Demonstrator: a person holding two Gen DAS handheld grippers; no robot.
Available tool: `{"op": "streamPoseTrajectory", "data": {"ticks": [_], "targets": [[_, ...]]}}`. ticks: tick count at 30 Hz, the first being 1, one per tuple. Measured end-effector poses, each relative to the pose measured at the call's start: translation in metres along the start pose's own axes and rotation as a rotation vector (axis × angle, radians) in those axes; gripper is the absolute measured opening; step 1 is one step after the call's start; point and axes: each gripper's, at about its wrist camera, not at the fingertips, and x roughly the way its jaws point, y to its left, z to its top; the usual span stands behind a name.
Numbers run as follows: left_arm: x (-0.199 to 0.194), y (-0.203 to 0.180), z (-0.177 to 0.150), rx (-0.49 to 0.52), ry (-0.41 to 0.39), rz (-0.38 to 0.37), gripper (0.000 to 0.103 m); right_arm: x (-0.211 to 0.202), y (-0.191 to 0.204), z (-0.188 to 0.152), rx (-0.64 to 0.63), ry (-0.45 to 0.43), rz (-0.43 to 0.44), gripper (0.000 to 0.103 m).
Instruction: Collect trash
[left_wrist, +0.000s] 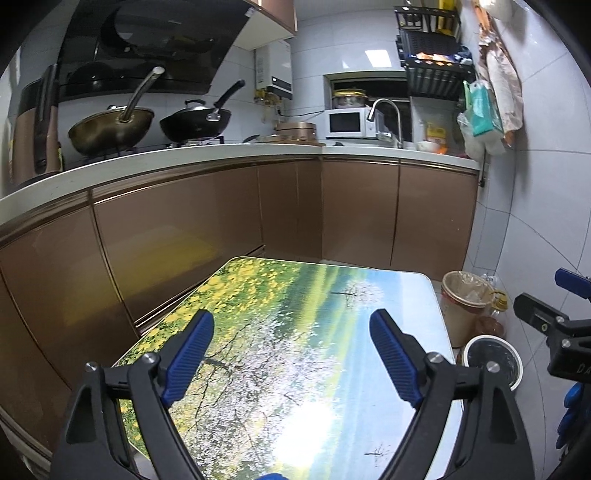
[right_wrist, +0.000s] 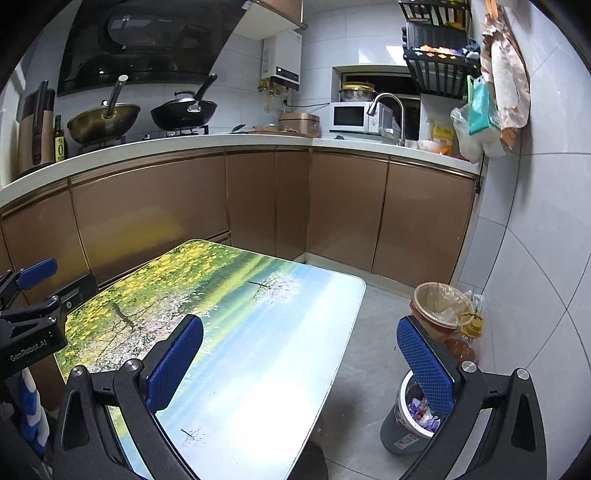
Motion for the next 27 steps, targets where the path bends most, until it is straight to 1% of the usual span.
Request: {"op": "streamPoseTrajectory", "data": {"ticks": [10,19,27], "targets": [[-0.007,0.028,-0.002,-0.047,-0.035,0.071,0.086,0.000,0.011,0.000,-0.019,-0.002,0.007,0.103],[-0.007,0.045,-0.004,-0.078,-0.034,0.089,0.086,0.002,0.014,0.000,-0.023,-0.002,0.003,0.103],[-0.004,0.051,-0.006,-0.082,-0.030,0.104,0.086,0.005,0.011,0.003,-0.017,-0.003,0.001,0.103]]}}
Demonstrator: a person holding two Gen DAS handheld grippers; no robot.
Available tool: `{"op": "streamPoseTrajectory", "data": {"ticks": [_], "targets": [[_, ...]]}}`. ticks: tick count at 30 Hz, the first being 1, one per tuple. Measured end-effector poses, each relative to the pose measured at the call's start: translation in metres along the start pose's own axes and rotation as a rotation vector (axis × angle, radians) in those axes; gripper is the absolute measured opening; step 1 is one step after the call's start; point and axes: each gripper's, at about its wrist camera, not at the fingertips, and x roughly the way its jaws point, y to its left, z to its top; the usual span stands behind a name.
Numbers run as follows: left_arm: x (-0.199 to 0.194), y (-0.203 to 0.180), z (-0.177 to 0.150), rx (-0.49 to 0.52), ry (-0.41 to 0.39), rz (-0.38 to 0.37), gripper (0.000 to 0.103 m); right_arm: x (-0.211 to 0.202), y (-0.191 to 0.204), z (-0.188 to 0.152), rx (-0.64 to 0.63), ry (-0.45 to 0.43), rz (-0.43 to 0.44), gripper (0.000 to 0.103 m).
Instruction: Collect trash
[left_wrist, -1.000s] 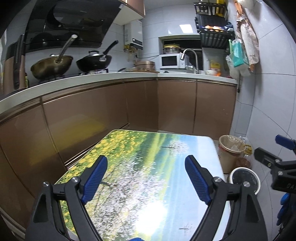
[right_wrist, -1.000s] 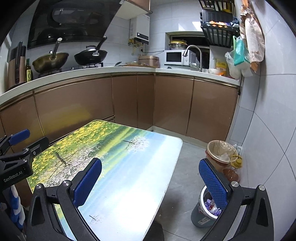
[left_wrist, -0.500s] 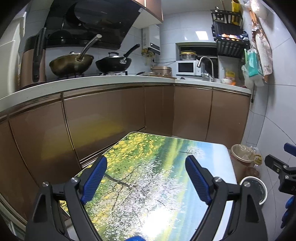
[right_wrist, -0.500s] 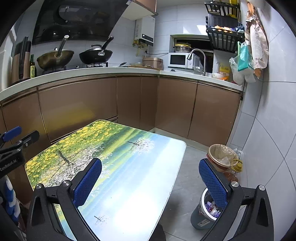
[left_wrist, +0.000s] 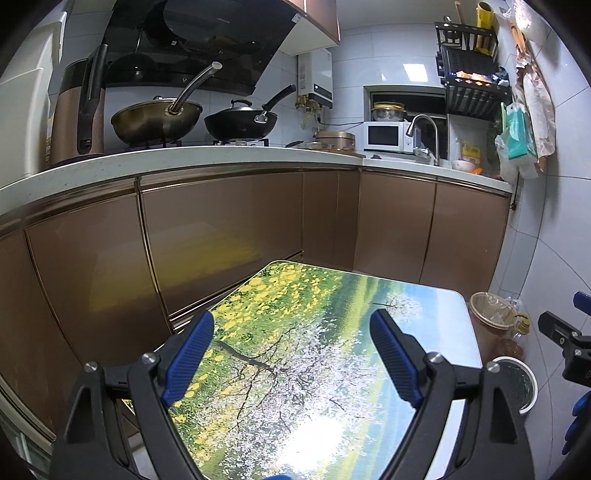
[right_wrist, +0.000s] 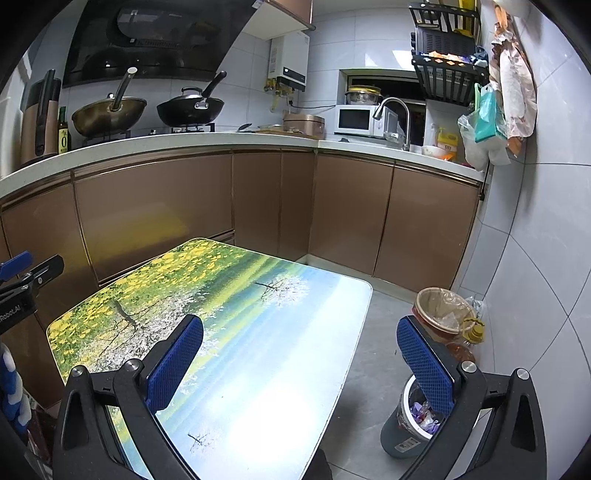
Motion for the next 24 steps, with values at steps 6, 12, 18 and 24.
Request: {"op": "streamPoseTrajectory", "data": {"ticks": [6,12,18,24], "targets": [[0.003,0.002,-0.001,0.002,0.003,0.005,0.086,0.003,-0.005,-0.001,0.010,0.000,-0.008,0.103],[0.006,0.001,-0.002,0.006,0.009,0.004,0.086,0.008,-0.008,-0.003,0.017,0.008,-0.012,0.103],[0.008,-0.003,-0.004,0.013,0.014,0.002,0.086,0.012,-0.011,-0.006,0.024,0.013,-0.016,0.103],[0.011,-0.009,-0.006,0.019,0.024,-0.005,0.086,0.015,-0.015,-0.008,0.029,0.014,-0.044,0.103]]}}
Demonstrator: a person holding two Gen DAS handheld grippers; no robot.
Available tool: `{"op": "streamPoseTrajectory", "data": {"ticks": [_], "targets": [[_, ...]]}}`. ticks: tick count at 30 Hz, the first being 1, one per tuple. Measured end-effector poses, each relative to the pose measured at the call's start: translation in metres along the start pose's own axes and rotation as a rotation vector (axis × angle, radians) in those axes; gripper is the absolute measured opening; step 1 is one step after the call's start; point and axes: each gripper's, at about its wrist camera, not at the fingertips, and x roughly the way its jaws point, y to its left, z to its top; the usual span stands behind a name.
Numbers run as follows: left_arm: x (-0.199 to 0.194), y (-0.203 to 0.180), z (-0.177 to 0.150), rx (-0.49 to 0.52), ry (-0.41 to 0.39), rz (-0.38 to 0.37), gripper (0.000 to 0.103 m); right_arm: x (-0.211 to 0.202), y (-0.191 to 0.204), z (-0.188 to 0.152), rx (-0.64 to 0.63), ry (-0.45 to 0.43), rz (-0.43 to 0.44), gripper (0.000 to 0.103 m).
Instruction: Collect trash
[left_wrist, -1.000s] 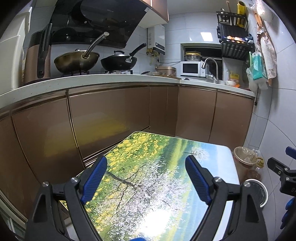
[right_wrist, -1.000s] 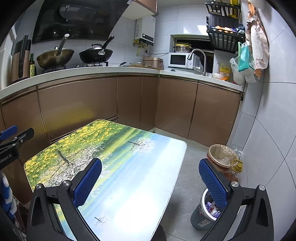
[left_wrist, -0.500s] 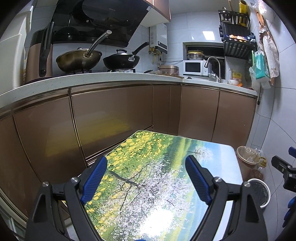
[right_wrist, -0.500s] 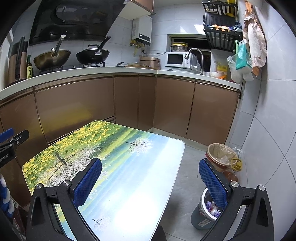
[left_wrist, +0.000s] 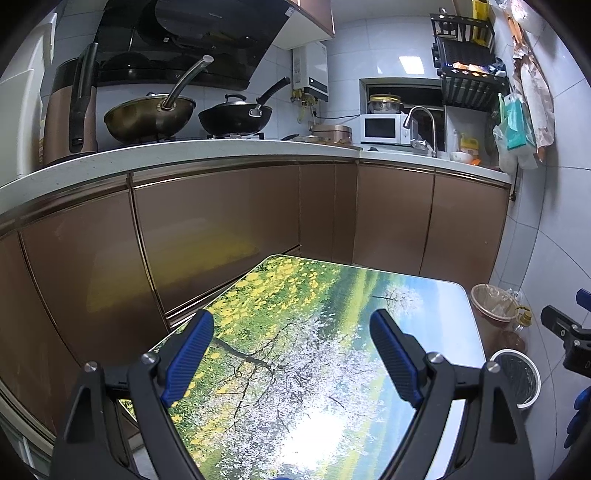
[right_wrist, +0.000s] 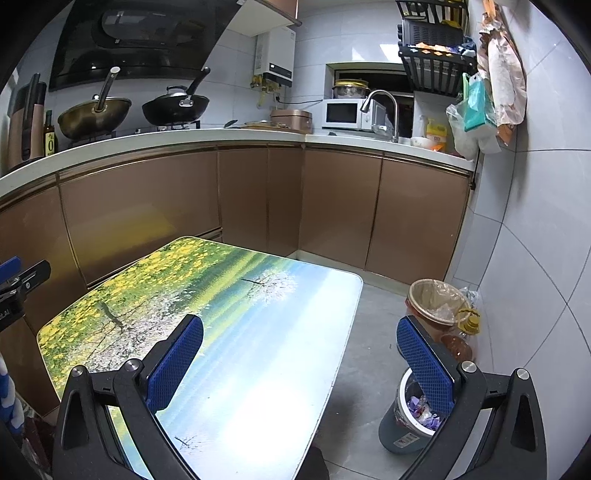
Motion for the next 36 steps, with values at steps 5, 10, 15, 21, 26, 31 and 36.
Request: {"op": "streamPoseTrajectory", "data": {"ticks": [5,10,15,21,26,31,36], "targets": [[0.002,-0.005,-0.002,0.002,0.008,-0.007,0.086,0.002,-0.004,-0.002,0.006,0.002,-0.040,0.103],[0.005,-0.010,-0.002,0.007,0.017,-0.017,0.086,0.001,-0.011,-0.004,0.015,-0.004,-0.067,0.103],[0.007,-0.016,-0.001,0.019,0.025,-0.028,0.086,-0.003,-0.015,-0.004,0.002,-0.023,-0.089,0.103],[0.008,-0.023,0.002,0.024,0.021,-0.029,0.086,-0.010,-0.022,-0.002,-0.003,-0.052,-0.113,0.103],[0.010,-0.029,0.005,0.035,0.018,-0.038,0.086,-0.010,-0.029,0.000,0.005,-0.064,-0.126,0.103],[0.014,-0.038,0.006,0.047,0.018,-0.060,0.086,-0.007,-0.034,-0.002,0.016,-0.058,-0.127,0.103],[0.015,-0.046,0.007,0.044,0.011,-0.084,0.086,-0.006,-0.036,-0.004,0.026,-0.056,-0.136,0.103]]}}
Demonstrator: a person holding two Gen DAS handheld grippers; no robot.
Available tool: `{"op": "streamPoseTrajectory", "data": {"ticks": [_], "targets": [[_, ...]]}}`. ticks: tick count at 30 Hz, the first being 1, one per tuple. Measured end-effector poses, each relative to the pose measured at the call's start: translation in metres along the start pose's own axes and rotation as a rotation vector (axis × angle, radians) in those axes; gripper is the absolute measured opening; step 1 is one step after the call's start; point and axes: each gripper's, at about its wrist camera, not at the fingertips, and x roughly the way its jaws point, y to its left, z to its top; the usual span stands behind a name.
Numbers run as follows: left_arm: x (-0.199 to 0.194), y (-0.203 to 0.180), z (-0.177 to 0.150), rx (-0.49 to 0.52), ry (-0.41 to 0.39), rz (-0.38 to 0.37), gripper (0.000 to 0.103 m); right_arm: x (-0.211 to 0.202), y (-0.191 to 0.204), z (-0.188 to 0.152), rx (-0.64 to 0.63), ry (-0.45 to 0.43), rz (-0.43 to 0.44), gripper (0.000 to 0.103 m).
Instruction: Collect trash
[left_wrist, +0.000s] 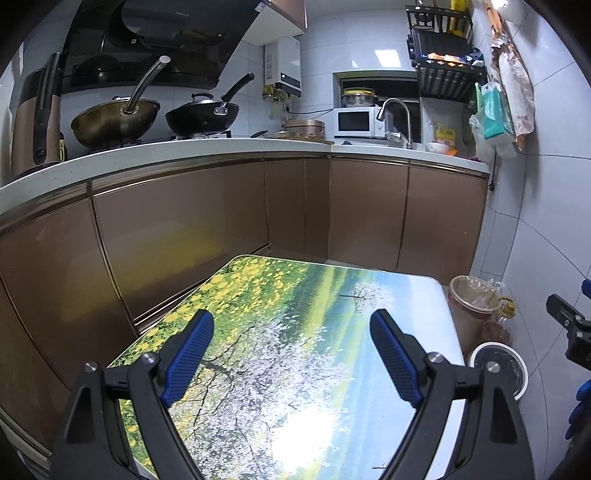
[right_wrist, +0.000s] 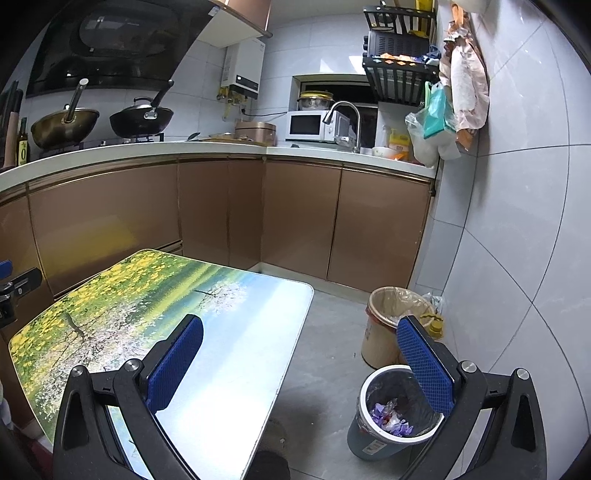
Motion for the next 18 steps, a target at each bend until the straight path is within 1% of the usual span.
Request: {"op": "streamPoseTrajectory", "data": {"ticks": [9,18], "targets": [[0.001,-0.011,0.004,0.020,-0.007,-0.033,0.086,0.002,-0.004,-0.001,0.012,0.007,-0.008,0.103],[0.002,-0.012,0.007,0.026,-0.004,-0.048,0.086,0.004,-0.003,-0.001,0.010,0.014,-0.008,0.103]]}}
